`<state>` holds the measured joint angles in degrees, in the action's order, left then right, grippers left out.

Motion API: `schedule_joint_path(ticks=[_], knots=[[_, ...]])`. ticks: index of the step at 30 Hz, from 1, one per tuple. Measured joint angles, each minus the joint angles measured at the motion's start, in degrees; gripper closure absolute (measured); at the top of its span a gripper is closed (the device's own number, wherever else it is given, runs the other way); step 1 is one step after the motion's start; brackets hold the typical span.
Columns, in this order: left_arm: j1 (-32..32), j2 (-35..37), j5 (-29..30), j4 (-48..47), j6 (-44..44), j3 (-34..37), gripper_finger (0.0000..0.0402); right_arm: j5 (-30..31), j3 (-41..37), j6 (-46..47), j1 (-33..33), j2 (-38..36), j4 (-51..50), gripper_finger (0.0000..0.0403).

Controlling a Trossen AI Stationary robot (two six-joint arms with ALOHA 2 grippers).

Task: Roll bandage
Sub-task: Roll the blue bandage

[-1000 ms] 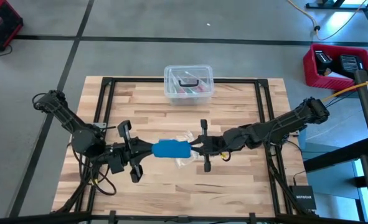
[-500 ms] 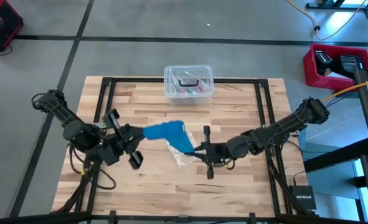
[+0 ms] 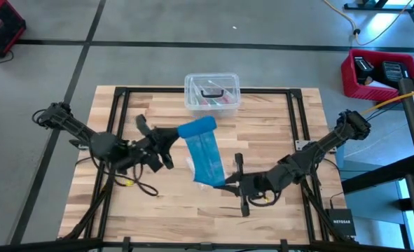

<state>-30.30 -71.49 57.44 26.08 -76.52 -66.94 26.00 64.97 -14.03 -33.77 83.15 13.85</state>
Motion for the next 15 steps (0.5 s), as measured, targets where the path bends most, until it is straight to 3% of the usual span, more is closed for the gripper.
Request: schedule_joint_path(ticks=[8, 15], knots=[[0.5, -0.2, 4.3, -21.1, 17.9, 0.0, 0.0400, 3.3, 0.0, -4.3, -3.1, 0.0, 5.5, 0.0401], [1.3, -2.5, 4.5, -26.3, 25.4, 0.0, 0.0400, 2.4, 2.0, -11.2, -2.9, 0.0, 9.5, 0.0401]])
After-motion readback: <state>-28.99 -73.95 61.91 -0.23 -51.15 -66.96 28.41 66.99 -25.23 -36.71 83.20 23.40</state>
